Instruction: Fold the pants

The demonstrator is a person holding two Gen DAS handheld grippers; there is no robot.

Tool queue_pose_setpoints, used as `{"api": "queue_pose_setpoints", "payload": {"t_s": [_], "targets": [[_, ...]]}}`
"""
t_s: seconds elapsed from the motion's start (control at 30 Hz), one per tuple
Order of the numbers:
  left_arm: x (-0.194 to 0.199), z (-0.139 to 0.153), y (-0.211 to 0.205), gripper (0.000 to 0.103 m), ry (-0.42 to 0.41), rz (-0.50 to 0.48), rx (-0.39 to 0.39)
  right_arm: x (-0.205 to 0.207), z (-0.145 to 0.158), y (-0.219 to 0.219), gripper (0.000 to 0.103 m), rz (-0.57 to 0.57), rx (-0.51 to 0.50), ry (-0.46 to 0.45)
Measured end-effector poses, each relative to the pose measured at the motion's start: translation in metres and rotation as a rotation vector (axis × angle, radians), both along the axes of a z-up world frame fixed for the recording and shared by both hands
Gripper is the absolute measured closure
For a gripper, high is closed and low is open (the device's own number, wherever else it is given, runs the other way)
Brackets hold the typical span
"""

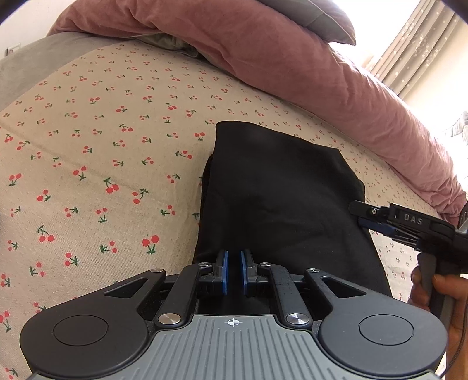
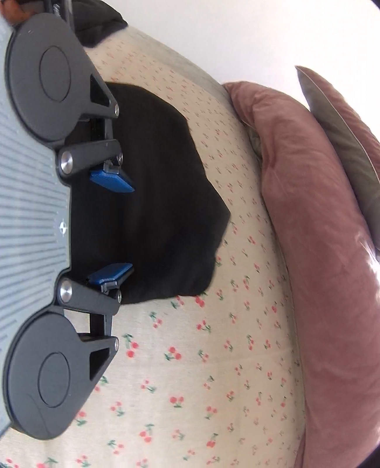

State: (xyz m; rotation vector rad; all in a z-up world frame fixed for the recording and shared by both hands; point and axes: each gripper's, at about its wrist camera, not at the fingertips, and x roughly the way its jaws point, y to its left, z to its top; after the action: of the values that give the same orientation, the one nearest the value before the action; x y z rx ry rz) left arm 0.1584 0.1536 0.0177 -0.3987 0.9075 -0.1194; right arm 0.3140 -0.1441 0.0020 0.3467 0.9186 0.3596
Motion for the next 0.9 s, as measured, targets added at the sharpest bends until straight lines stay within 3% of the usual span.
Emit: {"api": "queue_pose_setpoints", "payload": {"t_s": [0.07, 0.13, 0.23, 0.27, 0.3, 0.33, 0.5, 0.77, 0.83, 0.9], "targets": [[0.001, 0.001, 0.006, 0.092, 0.005, 0.009, -0.041, 0.0, 0.003, -0.001, 0.056, -0.059, 0.009, -0.005], [0.001, 0.003, 0.016, 0.092, 0.009, 0.024, -0.104, -0.014, 0.014, -0.003, 0.051, -0.073, 0.023, -0.033], [0.002, 0.008, 0.033, 0.078, -0.008, 0.061, -0.17, -0.043, 0.027, -0.014, 0.045, -0.044, 0.015, -0.051], [0.002, 0.009, 0.038, 0.062, -0.012, 0.078, -0.178, -0.05, 0.029, -0.018, 0.044, -0.043, 0.012, -0.026], [0.002, 0.01, 0.041, 0.037, -0.013, 0.1, -0.172, -0.058, 0.028, -0.023, 0.044, -0.044, 0.012, 0.003], [0.001, 0.011, 0.044, 0.031, -0.017, 0.118, -0.157, -0.065, 0.027, -0.028, 0.044, -0.044, 0.022, 0.03], [0.006, 0.004, 0.039, 0.03, -0.014, 0.047, -0.19, -0.089, 0.022, -0.043, 0.045, -0.029, 0.088, 0.064], [0.015, -0.014, 0.025, 0.031, 0.017, -0.032, -0.168, -0.088, 0.004, -0.051, 0.045, -0.054, 0.146, 0.089], [0.017, -0.016, 0.024, 0.033, 0.021, -0.042, -0.185, -0.085, 0.001, -0.05, 0.045, -0.047, 0.17, 0.079], [0.017, -0.016, 0.022, 0.051, 0.023, -0.037, -0.178, -0.082, -0.005, -0.05, 0.047, -0.062, 0.19, 0.07]]}}
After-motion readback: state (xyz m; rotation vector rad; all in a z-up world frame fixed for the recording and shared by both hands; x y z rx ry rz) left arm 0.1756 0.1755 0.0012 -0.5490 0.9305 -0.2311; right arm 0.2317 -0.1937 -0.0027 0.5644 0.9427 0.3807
